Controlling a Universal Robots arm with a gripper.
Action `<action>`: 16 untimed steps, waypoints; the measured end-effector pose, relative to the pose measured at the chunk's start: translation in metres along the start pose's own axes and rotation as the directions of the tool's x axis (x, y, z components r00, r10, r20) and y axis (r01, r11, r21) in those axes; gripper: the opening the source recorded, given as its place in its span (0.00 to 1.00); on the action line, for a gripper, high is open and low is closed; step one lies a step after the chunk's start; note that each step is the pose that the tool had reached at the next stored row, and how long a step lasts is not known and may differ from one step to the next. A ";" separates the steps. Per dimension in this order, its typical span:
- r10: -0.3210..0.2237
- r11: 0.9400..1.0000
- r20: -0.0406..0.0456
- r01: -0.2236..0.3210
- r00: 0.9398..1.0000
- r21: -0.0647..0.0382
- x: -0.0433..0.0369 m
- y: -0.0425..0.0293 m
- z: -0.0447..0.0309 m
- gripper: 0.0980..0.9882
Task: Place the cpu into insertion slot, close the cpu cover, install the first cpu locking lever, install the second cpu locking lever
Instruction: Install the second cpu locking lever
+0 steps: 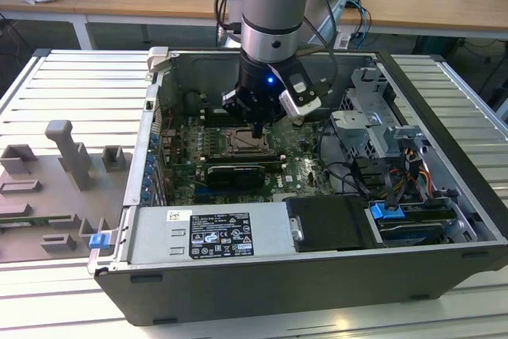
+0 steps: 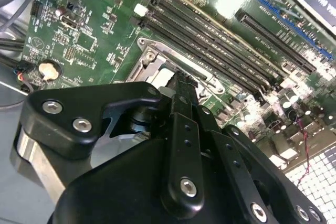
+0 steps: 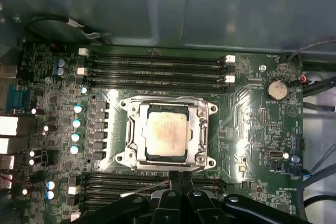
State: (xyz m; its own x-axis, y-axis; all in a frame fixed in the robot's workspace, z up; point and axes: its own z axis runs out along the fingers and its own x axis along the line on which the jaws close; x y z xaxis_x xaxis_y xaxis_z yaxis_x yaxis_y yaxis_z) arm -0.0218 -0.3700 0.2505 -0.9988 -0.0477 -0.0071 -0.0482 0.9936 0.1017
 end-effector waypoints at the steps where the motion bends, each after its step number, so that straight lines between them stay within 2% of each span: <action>1: 0.000 1.000 0.000 0.000 1.000 0.000 0.0001 -0.0006 0.0000 0.01; 7: 0.000 1.000 0.000 0.000 1.000 -0.002 0.0000 -0.0020 0.0007 0.01; 9: 0.000 1.000 -0.003 0.000 1.000 -0.012 0.0002 -0.0039 0.0012 0.01; 12: 0.000 1.000 -0.003 0.000 1.000 -0.020 0.0015 -0.0093 0.0023 0.01; 16: 0.000 1.000 -0.002 0.000 1.000 -0.028 0.0073 -0.0117 0.0035 0.01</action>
State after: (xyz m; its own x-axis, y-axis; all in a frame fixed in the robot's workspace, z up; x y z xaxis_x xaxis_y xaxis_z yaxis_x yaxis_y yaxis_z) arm -0.0285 -0.3816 0.2458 -0.9989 -0.0475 -0.0051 -0.0478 0.9904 0.1296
